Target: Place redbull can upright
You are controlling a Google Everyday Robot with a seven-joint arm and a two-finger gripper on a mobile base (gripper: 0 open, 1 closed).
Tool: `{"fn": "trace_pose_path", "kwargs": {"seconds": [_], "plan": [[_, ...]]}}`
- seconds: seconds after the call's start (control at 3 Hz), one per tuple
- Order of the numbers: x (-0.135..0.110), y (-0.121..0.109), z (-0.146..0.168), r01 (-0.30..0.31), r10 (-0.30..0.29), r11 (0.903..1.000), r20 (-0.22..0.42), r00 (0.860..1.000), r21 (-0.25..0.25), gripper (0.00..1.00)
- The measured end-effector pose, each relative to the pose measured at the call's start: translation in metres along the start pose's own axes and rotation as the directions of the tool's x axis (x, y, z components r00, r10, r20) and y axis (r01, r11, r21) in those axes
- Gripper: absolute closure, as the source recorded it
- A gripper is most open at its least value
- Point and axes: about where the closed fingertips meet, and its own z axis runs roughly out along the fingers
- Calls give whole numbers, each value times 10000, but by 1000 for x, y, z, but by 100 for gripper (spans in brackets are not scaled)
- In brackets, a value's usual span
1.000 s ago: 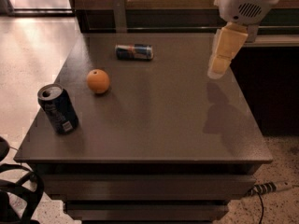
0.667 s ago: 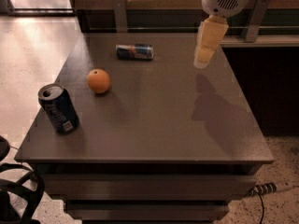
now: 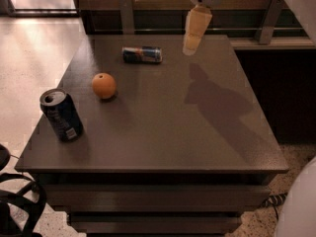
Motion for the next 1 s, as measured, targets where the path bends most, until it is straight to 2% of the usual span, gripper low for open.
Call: {"fn": "trace_pose_path", "kwargs": {"seconds": [0.67,1.0], "plan": [[-21,-19,40,60,-67,9999,633,9980,108,0],[-52,-20,62,284,-350,9981,1254,9915,544,0]]}}
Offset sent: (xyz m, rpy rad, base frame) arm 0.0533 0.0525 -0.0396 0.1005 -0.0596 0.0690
